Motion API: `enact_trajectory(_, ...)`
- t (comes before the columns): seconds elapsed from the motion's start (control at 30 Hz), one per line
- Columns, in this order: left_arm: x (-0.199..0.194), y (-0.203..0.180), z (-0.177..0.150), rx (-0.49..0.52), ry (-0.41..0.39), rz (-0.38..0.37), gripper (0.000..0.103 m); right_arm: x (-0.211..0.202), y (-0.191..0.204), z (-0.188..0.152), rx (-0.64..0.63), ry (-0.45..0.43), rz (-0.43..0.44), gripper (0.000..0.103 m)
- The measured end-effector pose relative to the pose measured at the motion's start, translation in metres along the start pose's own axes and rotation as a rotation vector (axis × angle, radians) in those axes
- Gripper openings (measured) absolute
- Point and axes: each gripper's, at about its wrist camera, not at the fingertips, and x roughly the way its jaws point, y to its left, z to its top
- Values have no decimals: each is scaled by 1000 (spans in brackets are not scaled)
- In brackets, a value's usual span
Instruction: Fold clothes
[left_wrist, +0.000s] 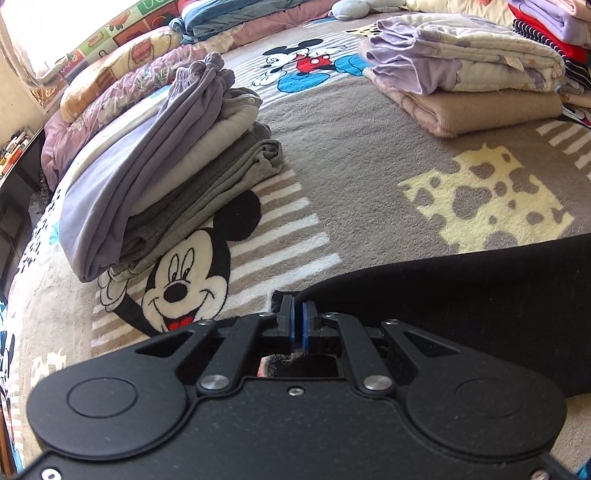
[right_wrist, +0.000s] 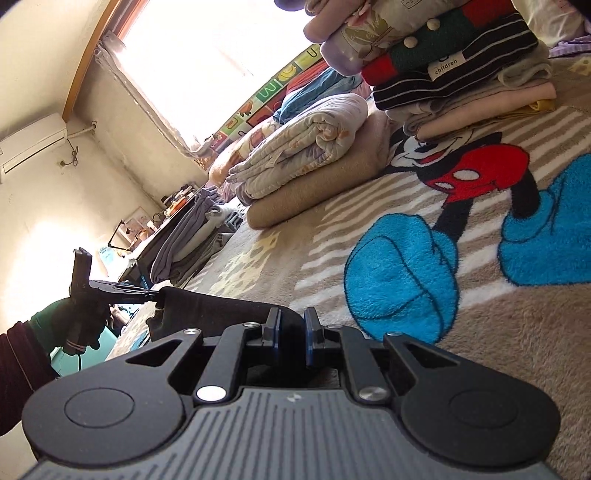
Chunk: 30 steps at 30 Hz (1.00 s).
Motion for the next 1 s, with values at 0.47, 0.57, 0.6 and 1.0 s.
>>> enact_trajectory(0.47, 14, 5, -2, -4, 79, -63, 4, -1, 2, -4, -26, -26, -33, 14)
enact_trajectory(0.57, 5, 11, -5, -30, 55, -43, 27, 0, 2, -4, -29, -25, -36, 15)
enact_trajectory(0.6, -3, 15, -9, -62, 27, -19, 28, 0, 2, -4, -31, -26, -41, 16)
enact_trajectory(1.0, -15, 40, -90, -673, -126, -69, 28, 1, 0, -5, -29, -35, -54, 23)
